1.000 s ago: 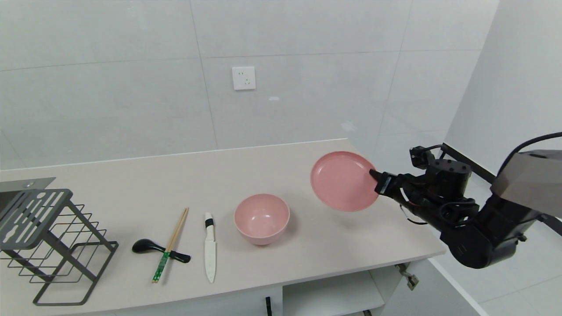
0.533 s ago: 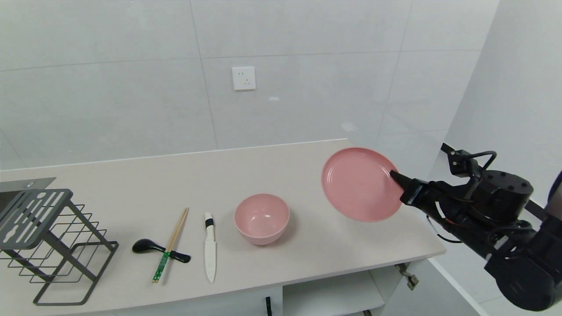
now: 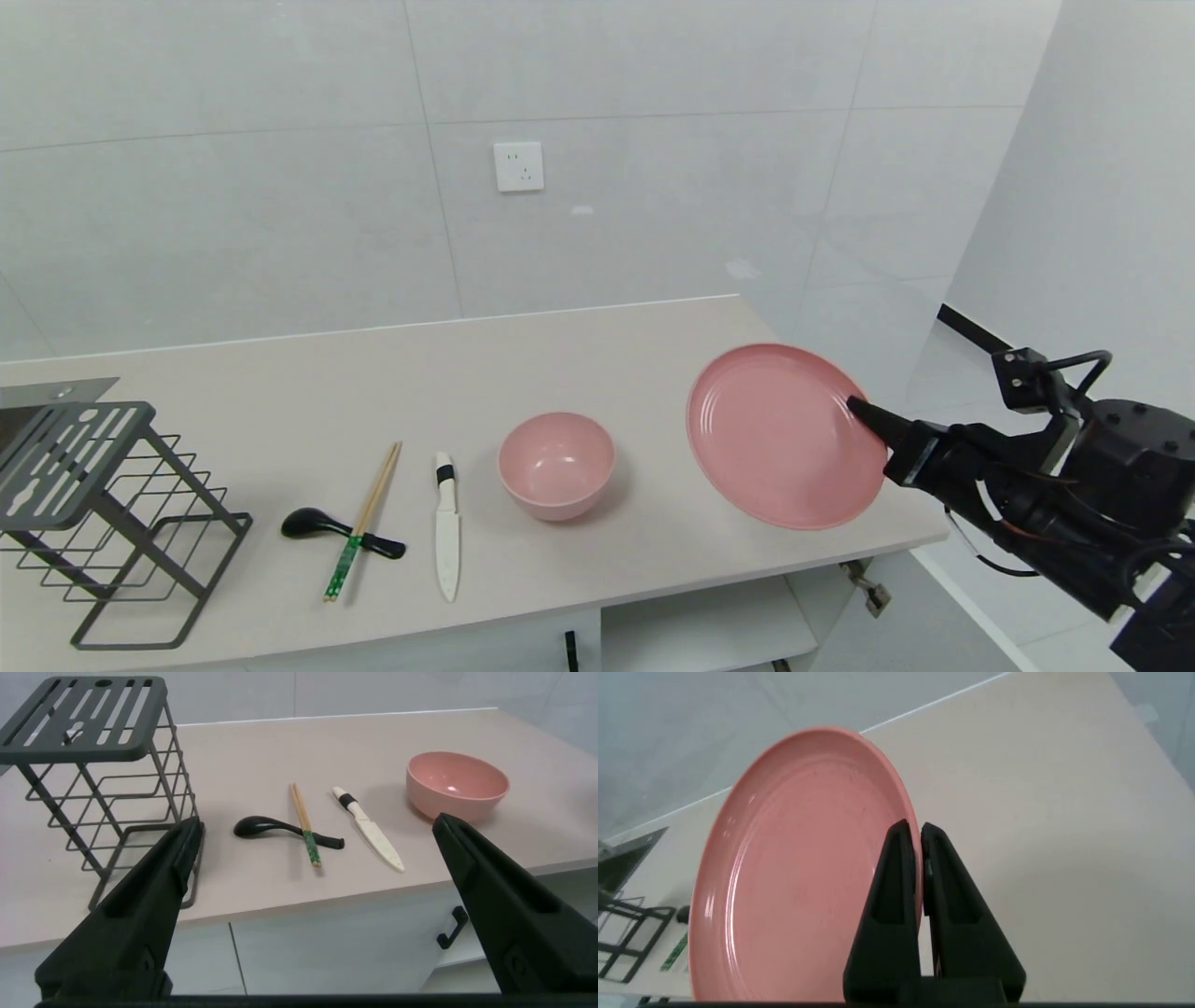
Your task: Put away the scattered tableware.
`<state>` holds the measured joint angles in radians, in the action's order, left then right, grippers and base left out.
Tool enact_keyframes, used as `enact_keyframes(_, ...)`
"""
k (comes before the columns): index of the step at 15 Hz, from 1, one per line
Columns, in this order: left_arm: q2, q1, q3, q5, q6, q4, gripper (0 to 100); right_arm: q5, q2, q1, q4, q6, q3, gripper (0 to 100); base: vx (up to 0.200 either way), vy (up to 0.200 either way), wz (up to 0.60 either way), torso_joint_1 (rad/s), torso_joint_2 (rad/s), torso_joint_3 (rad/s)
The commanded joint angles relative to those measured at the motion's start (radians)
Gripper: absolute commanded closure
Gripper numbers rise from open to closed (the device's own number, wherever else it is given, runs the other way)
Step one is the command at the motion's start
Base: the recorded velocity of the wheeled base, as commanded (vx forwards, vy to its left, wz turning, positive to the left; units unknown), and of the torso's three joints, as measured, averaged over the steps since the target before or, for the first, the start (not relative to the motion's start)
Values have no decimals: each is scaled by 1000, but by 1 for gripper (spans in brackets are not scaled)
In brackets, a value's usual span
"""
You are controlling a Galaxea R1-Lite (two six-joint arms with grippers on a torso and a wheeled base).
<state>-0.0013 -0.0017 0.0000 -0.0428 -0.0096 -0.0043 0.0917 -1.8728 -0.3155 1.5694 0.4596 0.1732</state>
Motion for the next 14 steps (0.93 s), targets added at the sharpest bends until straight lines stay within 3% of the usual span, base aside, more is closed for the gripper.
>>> enact_keyframes(1,1,0,0,0,3,0,0,0,55,-34,1,-1,-11,100,0,0,0,0,0,0)
enact_keyframes(2,1,0,0,-5,42,-20,0,0,55,-28,1,-1,-12,100,0,0,0,0,0,0)
enact_keyframes(3,1,0,0,-5,42,-20,0,0,55,-28,1,-1,-12,100,0,0,0,0,0,0)
enact_keyframes(4,1,0,0,-16,88,-273,0,0,69,-25,1,-2,-20,100,0,0,0,0,0,0)
enact_keyframes(5,1,0,0,-32,76,-276,0,0,69,-25,1,-2,-20,100,0,0,0,0,0,0)
enact_keyframes(7,18,-4,-89,-43,56,-247,0,-9,67,-11,1,-15,-23,100,0,0,0,0,0,0)
enact_keyframes(10,165,-50,-299,-106,39,-29,0,-40,69,35,1,-48,-31,100,0,0,0,0,0,0)
enact_keyframes(13,369,-155,-347,-144,22,-13,0,-40,95,50,1,-85,-69,100,0,0,0,0,0,0)
enact_keyframes(14,414,-199,-348,-161,-7,-13,0,-38,110,50,1,-87,-72,100,0,0,0,0,0,0)
